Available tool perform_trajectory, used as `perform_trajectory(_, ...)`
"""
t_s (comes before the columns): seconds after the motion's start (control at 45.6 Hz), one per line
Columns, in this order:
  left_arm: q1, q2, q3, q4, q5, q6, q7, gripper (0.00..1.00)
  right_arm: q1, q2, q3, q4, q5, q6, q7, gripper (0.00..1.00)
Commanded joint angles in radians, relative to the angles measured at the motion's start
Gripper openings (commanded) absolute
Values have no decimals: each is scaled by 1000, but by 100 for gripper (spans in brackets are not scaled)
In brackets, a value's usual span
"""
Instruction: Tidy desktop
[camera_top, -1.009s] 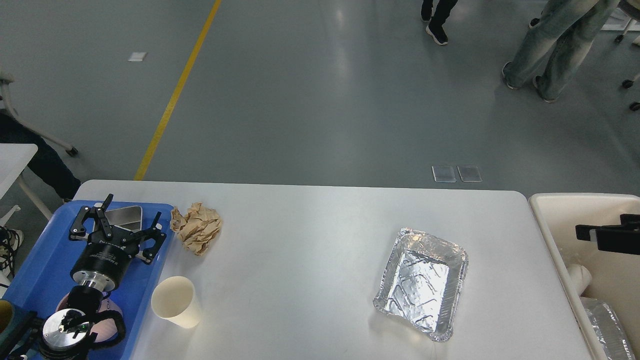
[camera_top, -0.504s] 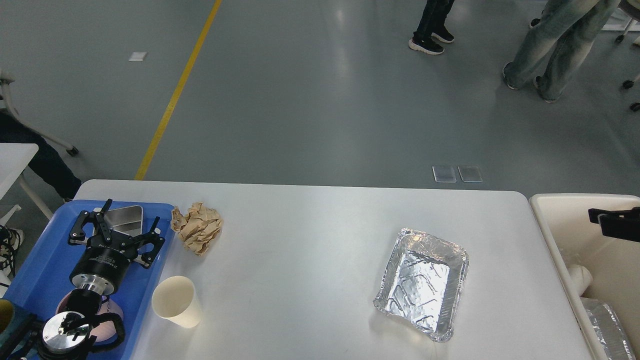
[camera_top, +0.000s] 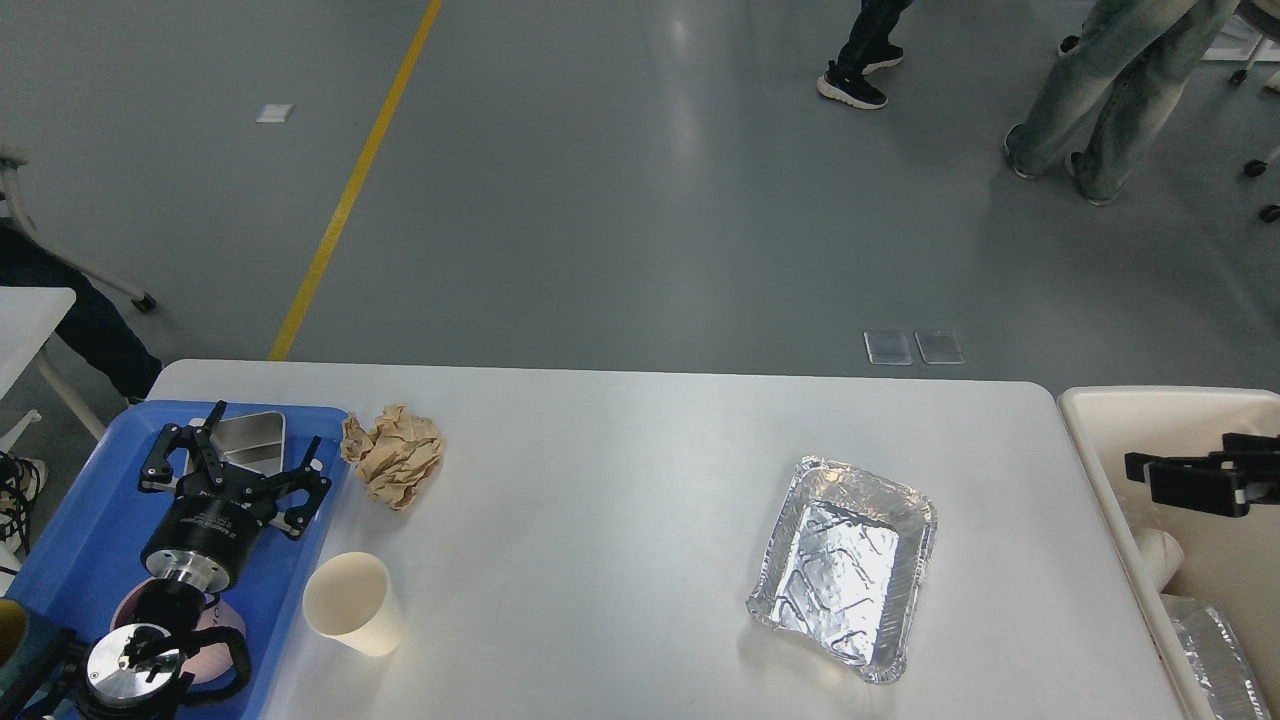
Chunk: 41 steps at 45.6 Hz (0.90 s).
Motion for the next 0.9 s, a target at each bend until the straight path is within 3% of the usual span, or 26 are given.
perform_trajectory(0.0, 0, -2, 6, 0, 0, 4, 0, 97, 4, 31, -18, -1, 53, 8, 1, 100)
perform_trajectory(0.395, -2, 1, 6, 0, 0, 18, 0, 97, 62, 115, -60, -15, 64, 19, 1, 100)
perform_trajectory(0.592, 3, 1, 8, 0, 0, 19, 0, 97, 126, 193, -89, -54, -42, 19, 9, 100)
perform_trajectory(0.877, 3, 1, 8, 0, 0, 21, 0, 97, 341, 310, -326, -159, -242, 19, 41, 100)
